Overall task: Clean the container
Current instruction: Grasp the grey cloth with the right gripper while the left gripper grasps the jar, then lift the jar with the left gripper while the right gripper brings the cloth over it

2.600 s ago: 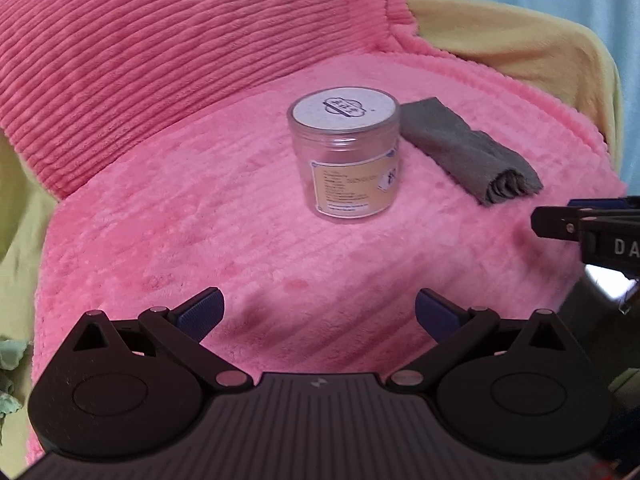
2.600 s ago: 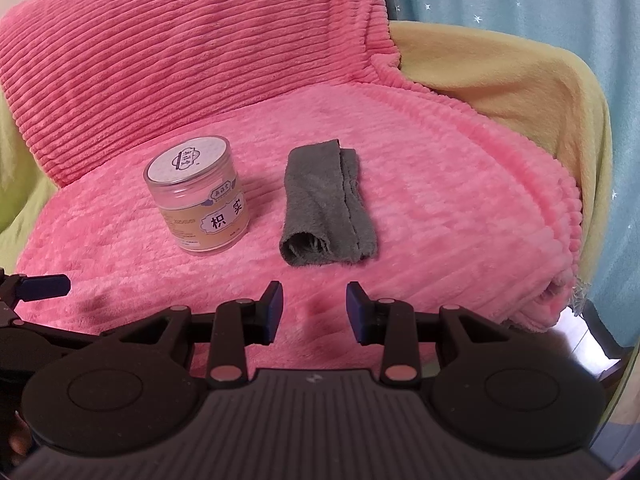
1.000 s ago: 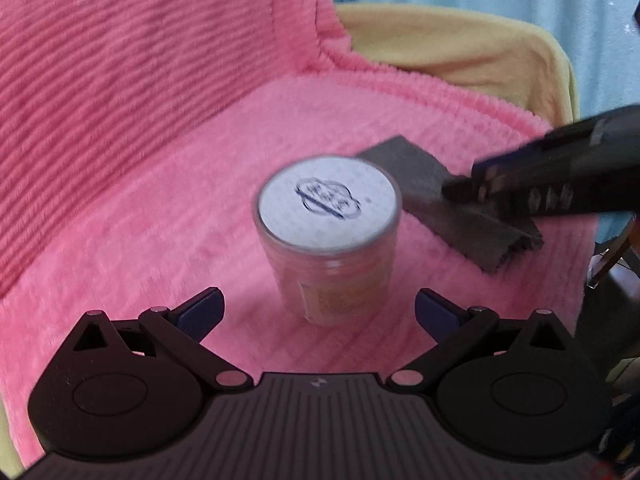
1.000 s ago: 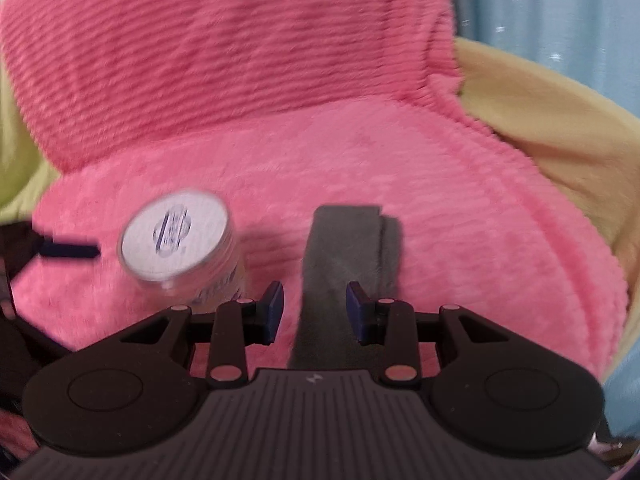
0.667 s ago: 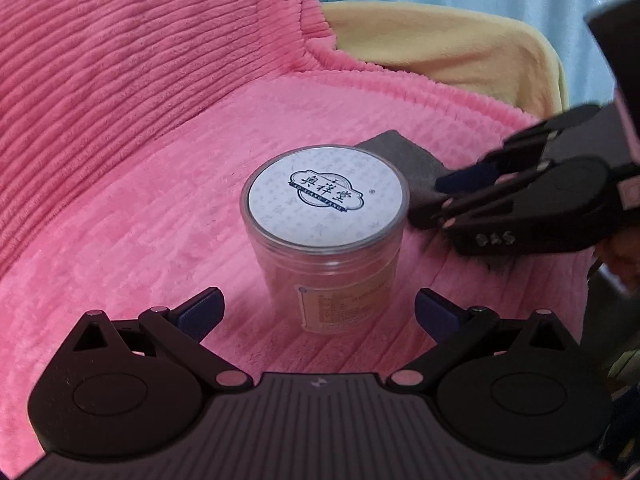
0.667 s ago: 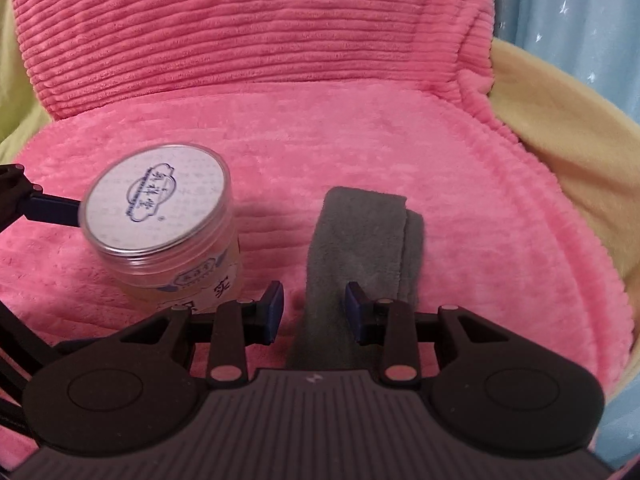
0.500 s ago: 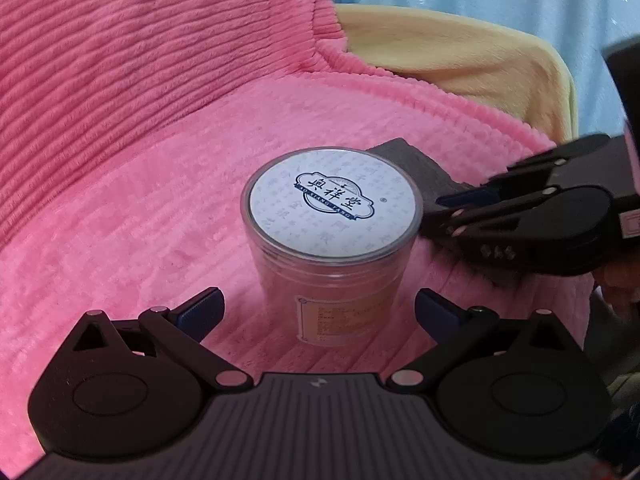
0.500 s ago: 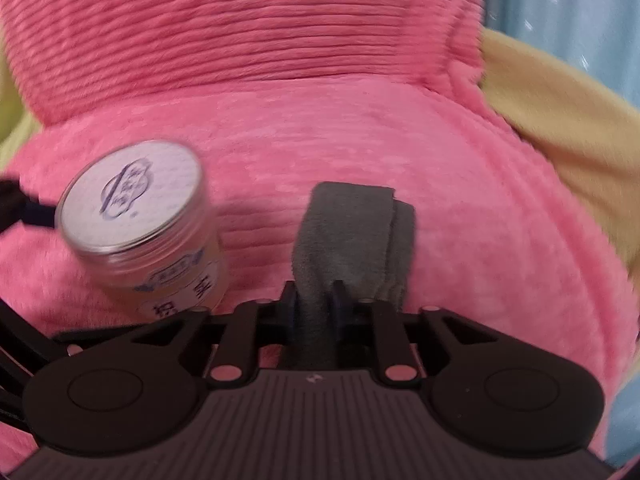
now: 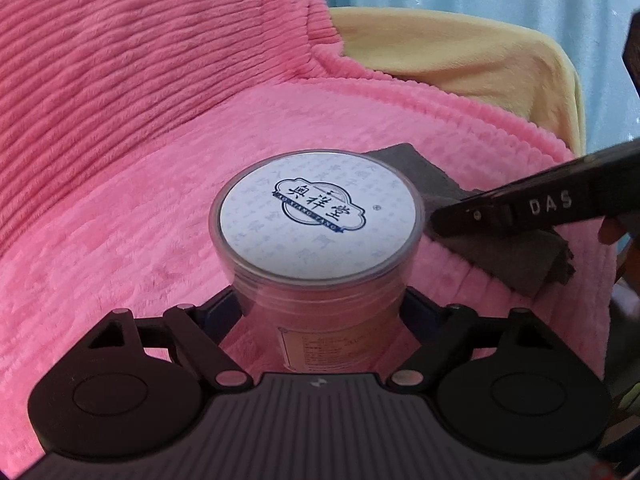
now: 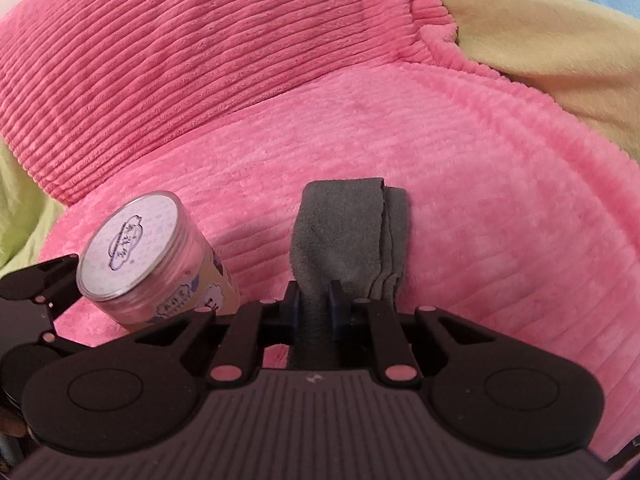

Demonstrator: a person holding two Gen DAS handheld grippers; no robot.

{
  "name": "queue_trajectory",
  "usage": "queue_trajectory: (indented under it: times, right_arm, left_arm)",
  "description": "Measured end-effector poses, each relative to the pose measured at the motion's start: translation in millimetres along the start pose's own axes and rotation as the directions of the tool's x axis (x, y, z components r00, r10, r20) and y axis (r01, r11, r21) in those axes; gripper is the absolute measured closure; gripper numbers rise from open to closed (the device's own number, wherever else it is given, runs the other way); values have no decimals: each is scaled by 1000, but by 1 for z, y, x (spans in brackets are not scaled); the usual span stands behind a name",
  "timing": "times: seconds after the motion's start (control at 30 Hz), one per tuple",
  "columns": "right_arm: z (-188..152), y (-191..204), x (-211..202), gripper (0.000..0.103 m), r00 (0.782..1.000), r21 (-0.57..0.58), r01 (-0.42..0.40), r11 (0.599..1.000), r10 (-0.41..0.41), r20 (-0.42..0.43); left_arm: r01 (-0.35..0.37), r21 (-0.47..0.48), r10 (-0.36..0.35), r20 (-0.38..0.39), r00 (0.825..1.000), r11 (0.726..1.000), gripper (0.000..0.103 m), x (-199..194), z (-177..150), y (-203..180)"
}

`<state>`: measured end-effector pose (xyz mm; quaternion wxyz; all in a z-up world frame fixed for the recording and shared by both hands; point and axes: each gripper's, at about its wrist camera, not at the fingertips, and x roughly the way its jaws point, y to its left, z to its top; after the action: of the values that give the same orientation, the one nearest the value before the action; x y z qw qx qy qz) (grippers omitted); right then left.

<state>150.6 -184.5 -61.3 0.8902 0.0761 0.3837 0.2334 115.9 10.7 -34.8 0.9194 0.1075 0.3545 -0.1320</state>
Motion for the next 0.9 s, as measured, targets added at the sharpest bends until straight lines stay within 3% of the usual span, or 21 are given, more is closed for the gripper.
queue_trajectory:
  times: [0.2,0.33,0.47,0.63,0.8,0.9]
  right_arm:
    - [6,1,-16,92,999,-7,-42,999,42,31]
    - [10,11,-29,94,986,-36,-153,988,155,58]
    - [13,24,-42,94,956,-72,-277,958,282,80]
    - [16,38,-57,94,901,-121,-411,904,423,98]
    - [-4,38,-58,92,921,-179,-371,911,386,56]
    - [-14,53,-56,92,942,-275,-304,912,331,58]
  left_arm:
    - [27,55,-27,13,1000,998,17,-8,-4,-5]
    - [68,111,-71,22,997,992,17,-23,-12,-11]
    - [88,118,-91,23,996,989,17,-28,-16,-15]
    - [84,125,-87,18,996,989,17,-27,-17,-17]
    - [77,143,-81,20,997,987,17,-28,-18,-18]
    - [76,152,-81,26,996,985,15,-29,-18,-18]
